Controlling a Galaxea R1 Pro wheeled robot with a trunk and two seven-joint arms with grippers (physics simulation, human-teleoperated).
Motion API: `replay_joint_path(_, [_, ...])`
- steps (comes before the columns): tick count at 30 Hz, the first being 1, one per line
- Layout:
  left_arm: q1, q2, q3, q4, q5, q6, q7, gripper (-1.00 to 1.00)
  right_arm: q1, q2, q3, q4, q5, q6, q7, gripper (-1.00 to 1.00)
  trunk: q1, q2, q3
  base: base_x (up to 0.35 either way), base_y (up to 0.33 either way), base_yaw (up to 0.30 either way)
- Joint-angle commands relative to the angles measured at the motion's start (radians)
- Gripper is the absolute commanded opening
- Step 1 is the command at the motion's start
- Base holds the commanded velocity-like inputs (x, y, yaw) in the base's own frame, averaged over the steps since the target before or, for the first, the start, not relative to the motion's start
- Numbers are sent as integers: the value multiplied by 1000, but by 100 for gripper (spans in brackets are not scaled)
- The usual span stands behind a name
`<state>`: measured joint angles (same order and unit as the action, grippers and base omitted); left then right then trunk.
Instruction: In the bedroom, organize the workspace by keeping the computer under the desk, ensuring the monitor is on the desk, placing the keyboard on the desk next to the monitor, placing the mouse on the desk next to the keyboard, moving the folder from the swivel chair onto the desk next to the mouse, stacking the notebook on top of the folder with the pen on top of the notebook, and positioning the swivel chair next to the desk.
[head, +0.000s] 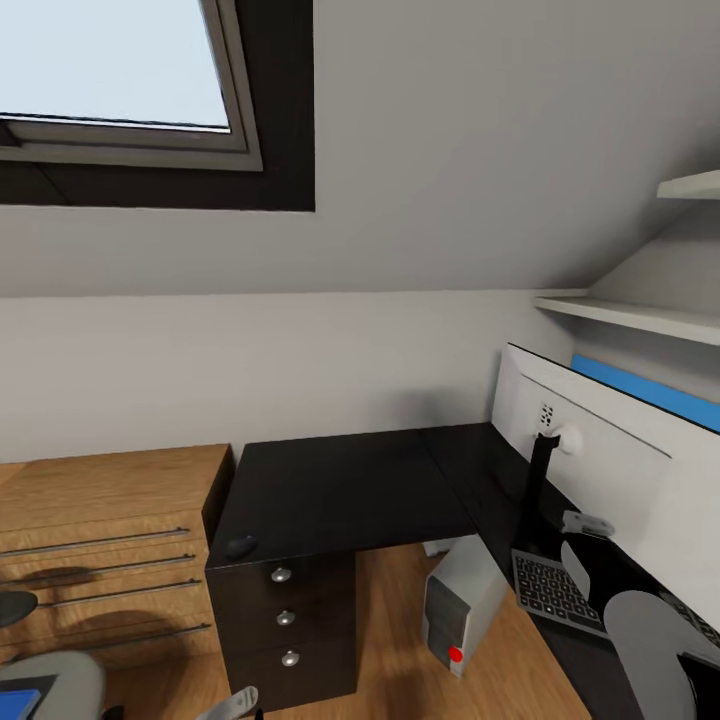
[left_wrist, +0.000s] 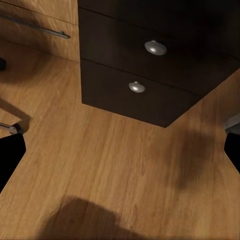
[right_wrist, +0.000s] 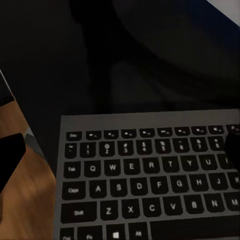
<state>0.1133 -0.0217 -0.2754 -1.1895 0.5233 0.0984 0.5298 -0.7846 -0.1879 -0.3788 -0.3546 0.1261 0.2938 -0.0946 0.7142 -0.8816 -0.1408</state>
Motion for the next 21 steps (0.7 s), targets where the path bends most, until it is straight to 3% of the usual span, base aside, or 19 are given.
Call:
replay_joint_path(1, [0,0,-1,-2,4,4,6,100,-1,1,-6,-2,10,6,1,100,4,-8,-5,0,0,0])
replay_joint_path(21, [0,0,-1,-2,4,4,6,100,-1,4,-4,0,12,4,-2,100,81,-148,-67,0,0,0])
